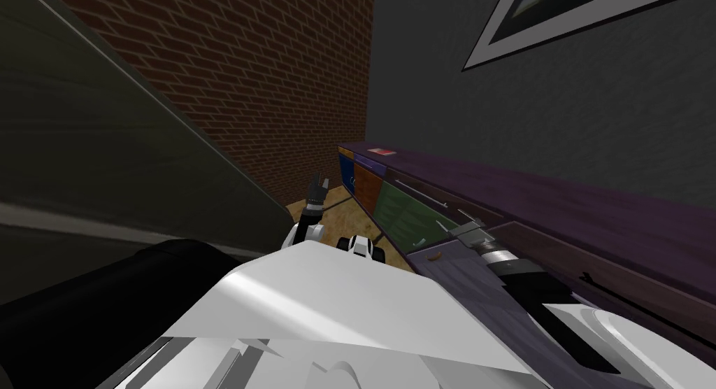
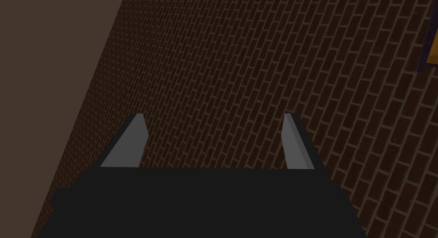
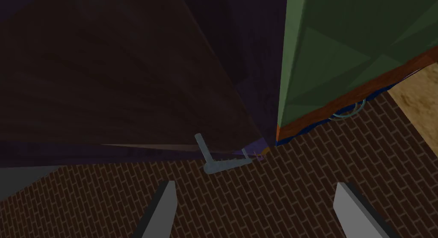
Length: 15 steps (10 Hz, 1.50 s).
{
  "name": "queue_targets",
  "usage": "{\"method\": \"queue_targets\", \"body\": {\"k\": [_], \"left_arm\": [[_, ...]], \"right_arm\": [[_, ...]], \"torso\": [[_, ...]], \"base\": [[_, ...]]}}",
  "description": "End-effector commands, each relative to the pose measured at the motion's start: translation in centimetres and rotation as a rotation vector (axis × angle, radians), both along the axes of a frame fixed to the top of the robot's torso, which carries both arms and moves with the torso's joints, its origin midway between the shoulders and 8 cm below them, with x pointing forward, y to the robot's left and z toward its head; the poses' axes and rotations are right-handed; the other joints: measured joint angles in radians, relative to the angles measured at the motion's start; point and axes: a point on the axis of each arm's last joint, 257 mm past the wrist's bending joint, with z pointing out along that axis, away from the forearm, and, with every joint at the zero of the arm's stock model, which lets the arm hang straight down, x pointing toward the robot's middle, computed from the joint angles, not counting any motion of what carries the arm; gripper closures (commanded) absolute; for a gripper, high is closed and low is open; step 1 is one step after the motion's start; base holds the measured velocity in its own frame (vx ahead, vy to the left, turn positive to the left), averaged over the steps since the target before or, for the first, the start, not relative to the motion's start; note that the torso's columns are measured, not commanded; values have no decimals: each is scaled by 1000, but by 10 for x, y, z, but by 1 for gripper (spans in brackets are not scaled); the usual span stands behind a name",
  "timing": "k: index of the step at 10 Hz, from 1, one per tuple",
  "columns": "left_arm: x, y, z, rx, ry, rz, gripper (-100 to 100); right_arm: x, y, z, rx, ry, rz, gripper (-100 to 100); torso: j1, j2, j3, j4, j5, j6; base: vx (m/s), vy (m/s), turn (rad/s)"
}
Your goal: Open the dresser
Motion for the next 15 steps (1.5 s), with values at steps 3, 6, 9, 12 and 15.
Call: {"method": "queue_targets", "body": {"k": [3,6,9,12,15], "left_arm": [[0,0,0,0,0,0,0],[0,0,0,0,0,0,0],[0,0,0,0,0,0,0],[0,0,0,0,0,0,0],[0,0,0,0,0,0,0]], "right_arm": [[7,-31,7,-328,2,16,-100],[11,-44,13,-487,0,32,-100],[12,-45,14,-495,0,32,-100],[11,-38,17,-495,-4,46,100],[10,-36,18,-496,-6,54,100]], "torso": [[-1,2,1,1,0,0],[0,1,1,0,0,0],[-2,2,1,1,-1,0],[2,2,2,-4,-5,-1],[1,0,0,0,0,0]], "base": [[34,71,-20],[31,53,-18],[9,20,-4],[-71,72,-51],[-102,120,-40]]}}
